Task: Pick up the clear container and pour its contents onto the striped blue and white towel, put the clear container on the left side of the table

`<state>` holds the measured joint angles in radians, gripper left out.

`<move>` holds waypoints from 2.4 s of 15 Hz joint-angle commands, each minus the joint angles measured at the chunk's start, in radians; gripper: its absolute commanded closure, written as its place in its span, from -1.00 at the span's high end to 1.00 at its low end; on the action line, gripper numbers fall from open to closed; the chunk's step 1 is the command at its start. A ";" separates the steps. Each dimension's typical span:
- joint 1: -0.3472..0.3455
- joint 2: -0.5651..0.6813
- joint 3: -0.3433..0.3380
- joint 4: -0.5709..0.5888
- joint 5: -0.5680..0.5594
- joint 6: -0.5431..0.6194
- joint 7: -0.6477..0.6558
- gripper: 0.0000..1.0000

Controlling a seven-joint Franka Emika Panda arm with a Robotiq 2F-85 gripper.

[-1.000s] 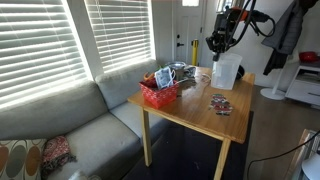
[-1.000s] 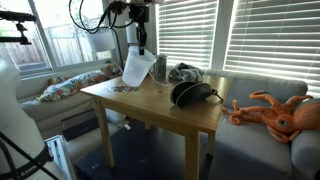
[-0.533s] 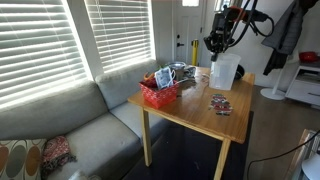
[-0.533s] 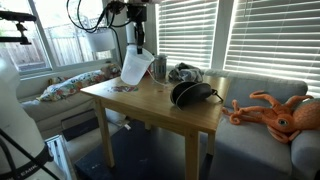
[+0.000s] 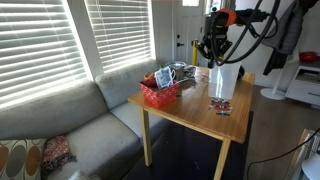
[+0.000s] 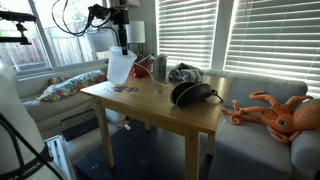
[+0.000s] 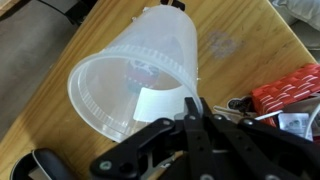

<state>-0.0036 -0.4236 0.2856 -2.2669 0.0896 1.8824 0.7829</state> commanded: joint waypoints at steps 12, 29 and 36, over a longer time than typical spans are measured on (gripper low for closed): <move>0.111 0.085 0.139 0.023 -0.256 0.175 0.202 -0.98; 0.221 -0.012 0.077 0.139 -0.304 -0.130 -0.076 0.91; 0.329 -0.086 -0.268 0.170 -0.431 -0.206 -0.654 1.00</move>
<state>0.2595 -0.4999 0.1508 -2.1034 -0.3051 1.6753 0.3245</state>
